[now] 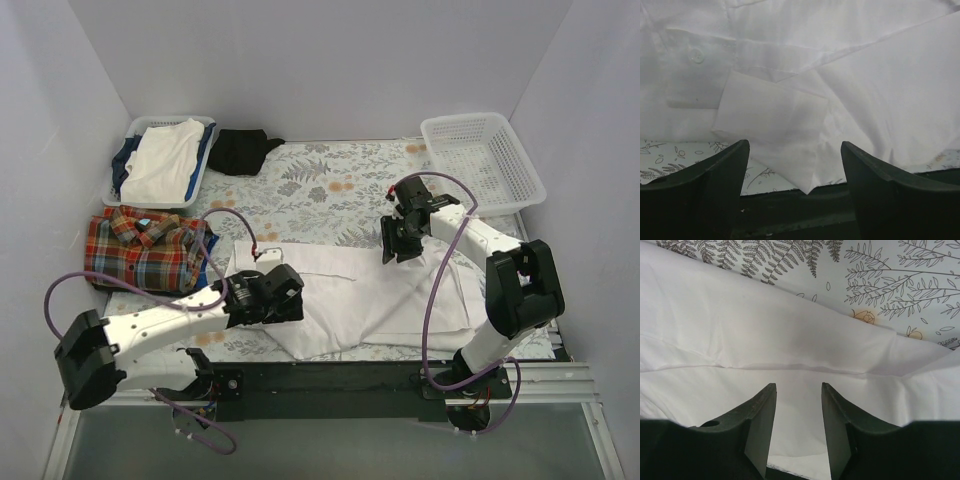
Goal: Fold and stack the long sleeve shirts
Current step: Fold the shirt
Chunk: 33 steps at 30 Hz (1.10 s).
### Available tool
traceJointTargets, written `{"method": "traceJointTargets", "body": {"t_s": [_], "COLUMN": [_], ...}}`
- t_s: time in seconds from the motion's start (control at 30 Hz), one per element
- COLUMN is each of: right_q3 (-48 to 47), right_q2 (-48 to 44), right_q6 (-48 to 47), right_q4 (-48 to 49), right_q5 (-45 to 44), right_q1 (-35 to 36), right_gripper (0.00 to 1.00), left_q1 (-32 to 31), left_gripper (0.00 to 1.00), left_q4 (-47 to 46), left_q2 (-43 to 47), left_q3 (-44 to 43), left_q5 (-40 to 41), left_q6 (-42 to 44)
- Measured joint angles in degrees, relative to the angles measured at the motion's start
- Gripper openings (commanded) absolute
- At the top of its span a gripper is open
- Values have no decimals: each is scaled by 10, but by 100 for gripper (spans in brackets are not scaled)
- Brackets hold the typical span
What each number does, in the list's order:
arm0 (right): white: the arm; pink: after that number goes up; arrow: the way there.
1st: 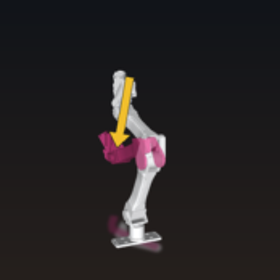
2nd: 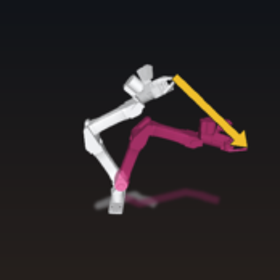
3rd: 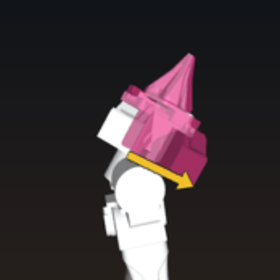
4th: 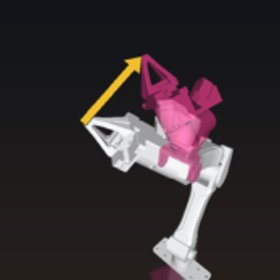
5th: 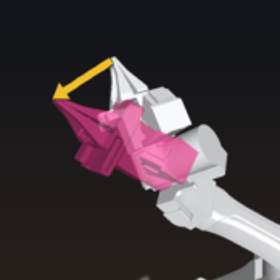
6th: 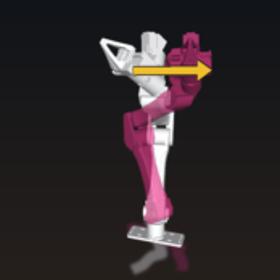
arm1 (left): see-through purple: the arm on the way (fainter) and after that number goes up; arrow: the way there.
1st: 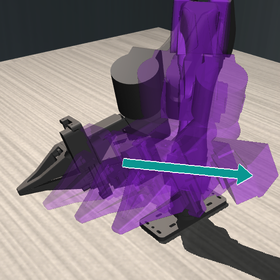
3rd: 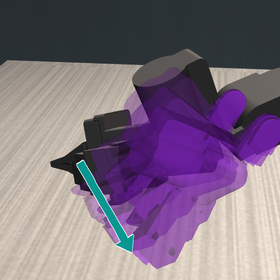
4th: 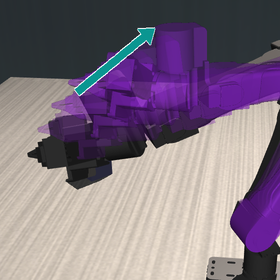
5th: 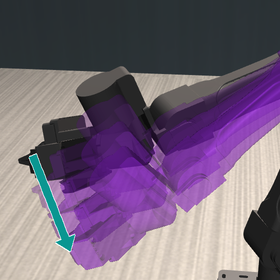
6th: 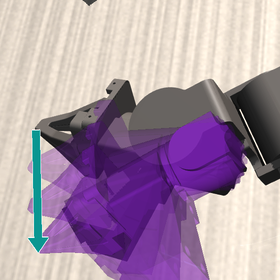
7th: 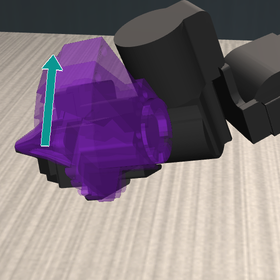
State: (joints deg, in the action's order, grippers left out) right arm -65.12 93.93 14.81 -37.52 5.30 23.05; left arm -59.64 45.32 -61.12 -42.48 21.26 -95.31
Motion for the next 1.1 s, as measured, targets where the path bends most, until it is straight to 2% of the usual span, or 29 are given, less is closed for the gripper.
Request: {"method": "traceJointTargets", "body": {"t_s": [0.13, 0.2, 0.27, 0.3, 0.4, 0.5, 0.7, 0.97, 1.1], "right_q3": [0, 0, 0, 0, 0, 0, 5, 41, 71], "right_q2": [0, 0, 0, -1, -3, -4, -3, -4, -9], "right_q6": [0, 2, 2, 2, 3, 3, 4, 17, 18], "right_q4": [0, 0, 0, 0, 0, 0, 0, 0, -1], "right_q5": [0, 0, 0, 0, 0, 0, -4, -14, -24], "right_q1": [3, 5, 7, 7, 8, 8, 8, 8, 8], "right_gripper": [49, 49, 49, 49, 49, 49, 49, 49, 47], "left_q1": [47, 68, 84, 90, 96, 96, 96, 96, 96], "left_gripper": [63, 52, 38, 22, 4, 0, 0, 0, 0], "left_q4": [-43, -61, -72, -73, -87, -83, -21, 88, 104], "left_q2": [-124, -171, -195, -197, -200, -200, -168, -93, -90], "left_q3": [-2, -4, -7, -11, -19, -27, -74, -203, -272], "left_q5": [-37, -55, -73, -79, -98, -103, -91, -1, 48], "left_q6": [49, 72, 92, 100, 119, 128, 132, 132, 143]}}
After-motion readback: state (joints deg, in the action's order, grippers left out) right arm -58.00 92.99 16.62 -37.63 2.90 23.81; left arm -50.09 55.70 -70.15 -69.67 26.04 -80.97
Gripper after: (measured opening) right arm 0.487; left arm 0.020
